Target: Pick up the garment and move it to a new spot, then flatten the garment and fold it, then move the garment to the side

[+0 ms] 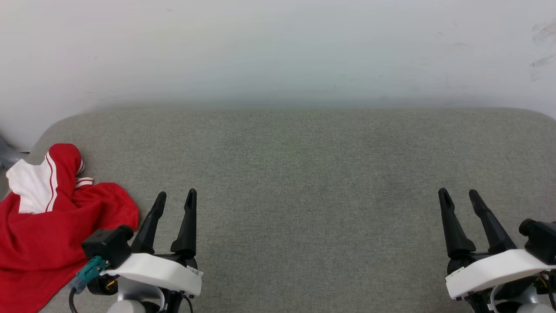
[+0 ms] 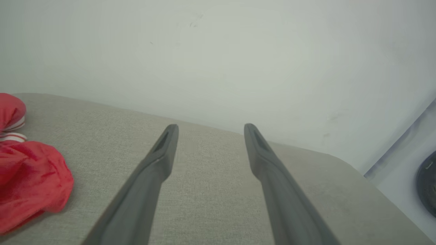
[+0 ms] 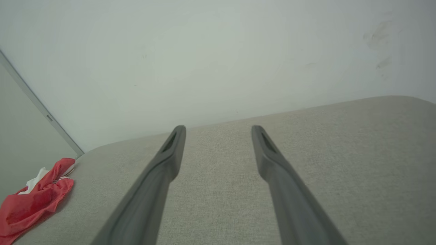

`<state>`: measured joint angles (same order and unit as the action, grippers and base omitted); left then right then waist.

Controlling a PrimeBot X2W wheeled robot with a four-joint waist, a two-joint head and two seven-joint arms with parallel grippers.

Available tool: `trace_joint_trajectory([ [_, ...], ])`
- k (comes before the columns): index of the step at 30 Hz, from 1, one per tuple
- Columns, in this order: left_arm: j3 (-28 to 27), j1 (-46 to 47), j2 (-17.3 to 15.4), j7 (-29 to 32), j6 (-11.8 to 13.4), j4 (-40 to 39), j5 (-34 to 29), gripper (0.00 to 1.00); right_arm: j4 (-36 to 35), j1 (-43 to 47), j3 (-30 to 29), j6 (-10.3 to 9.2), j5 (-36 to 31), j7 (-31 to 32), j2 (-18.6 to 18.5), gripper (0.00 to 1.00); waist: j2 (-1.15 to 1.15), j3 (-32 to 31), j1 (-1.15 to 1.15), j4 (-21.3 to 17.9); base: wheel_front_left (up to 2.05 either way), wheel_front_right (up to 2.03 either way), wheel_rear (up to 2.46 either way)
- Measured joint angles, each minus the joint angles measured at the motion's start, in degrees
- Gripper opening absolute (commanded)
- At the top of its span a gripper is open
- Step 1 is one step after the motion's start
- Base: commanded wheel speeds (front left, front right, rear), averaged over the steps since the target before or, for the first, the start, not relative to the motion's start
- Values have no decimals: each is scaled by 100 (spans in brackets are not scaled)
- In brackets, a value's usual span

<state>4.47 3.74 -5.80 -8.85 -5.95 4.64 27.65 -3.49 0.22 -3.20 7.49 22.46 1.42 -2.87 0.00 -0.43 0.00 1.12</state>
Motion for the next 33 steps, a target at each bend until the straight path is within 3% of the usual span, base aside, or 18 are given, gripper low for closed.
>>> trace_joint_trajectory([
  [21, 151, -54, -81, -288, 58, 134, -1105, 100, -313, 147, -79, 1, -1028, 140, 0, 100, 0, -35, 0, 36, 0, 0, 0],
  [33, 96, -41, -48, -420, 111, 172, -1500, 100, -336, 191, -116, 1, -1195, 76, 0, 100, 0, -28, 0, 214, 0, 0, 0],
])
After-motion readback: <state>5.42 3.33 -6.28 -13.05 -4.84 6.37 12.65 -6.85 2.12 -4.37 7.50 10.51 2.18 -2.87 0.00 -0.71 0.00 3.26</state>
